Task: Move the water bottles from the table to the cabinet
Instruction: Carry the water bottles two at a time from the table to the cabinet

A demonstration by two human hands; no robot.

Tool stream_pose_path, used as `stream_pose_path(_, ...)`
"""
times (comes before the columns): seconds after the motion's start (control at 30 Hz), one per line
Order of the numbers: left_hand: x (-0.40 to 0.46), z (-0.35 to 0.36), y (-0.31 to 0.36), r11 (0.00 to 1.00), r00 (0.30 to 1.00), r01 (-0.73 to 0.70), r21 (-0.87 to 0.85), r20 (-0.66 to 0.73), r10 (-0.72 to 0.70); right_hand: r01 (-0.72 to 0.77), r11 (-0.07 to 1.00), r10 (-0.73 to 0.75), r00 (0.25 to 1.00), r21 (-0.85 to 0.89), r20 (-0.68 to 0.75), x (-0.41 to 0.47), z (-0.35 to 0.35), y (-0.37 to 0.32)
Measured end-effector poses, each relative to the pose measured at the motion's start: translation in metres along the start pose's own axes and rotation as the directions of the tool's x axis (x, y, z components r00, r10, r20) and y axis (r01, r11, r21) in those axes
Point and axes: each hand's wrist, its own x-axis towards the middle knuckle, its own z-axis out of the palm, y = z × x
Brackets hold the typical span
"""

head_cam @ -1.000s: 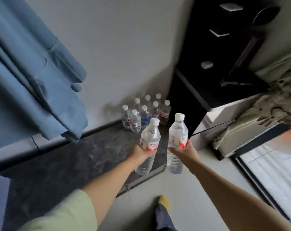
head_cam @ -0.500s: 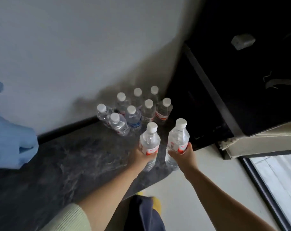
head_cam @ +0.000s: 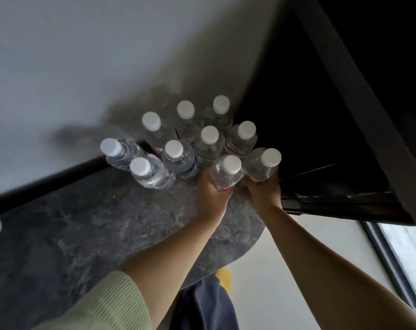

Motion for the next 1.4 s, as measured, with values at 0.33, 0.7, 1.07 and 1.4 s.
stream_pose_path(0.33, 0.002, 0.001, -0.004, 0.999, 0.992, 0.022, -0.046, 0.123, -0.016, 0.022, 0.999, -0.017, 0.991, -0.039, 0.131, -0.002, -0.007, 0.001)
stream_pose_path(0.7, -0.032, -0.057, 0.036, 0.993, 0.979, -0.003, 0.116, 0.202, -0.020, 0.121, 0.976, -0.094, 0.984, -0.182, 0.148, -0.062, -0.051, -0.029)
stream_pose_path(1.07, -0.090, -0.135, 0.161, 0.954, 0.926, -0.111, 0.277, 0.378, -0.002, 0.543, 0.732, -0.424, 0.836, -0.412, 0.348, -0.166, -0.100, -0.123)
stream_pose_path(1.4, -0.143, -0.293, 0.207, 0.629, 0.961, -0.271, 0.729, 0.240, 0.136, 0.776, 0.253, -0.546, 0.607, -0.577, 0.578, -0.280, -0.070, -0.188)
